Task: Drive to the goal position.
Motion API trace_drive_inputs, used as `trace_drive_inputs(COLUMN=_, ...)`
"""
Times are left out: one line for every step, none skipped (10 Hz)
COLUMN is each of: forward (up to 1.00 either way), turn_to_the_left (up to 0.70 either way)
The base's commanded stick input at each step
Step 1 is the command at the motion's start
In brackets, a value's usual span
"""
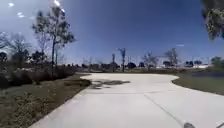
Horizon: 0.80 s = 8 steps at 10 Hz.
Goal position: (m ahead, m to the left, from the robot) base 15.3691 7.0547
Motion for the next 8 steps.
trace_drive_inputs(forward=1.00, turn_to_the_left=0.00)
trace_drive_inputs(forward=1.00, turn_to_the_left=0.00)
trace_drive_inputs(forward=1.00, turn_to_the_left=0.00)
trace_drive_inputs(forward=1.00, turn_to_the_left=0.00)
trace_drive_inputs(forward=1.00, turn_to_the_left=0.00)
trace_drive_inputs(forward=1.00, turn_to_the_left=0.00)
trace_drive_inputs(forward=1.00, turn_to_the_left=0.00)
trace_drive_inputs(forward=1.00, turn_to_the_left=0.00)
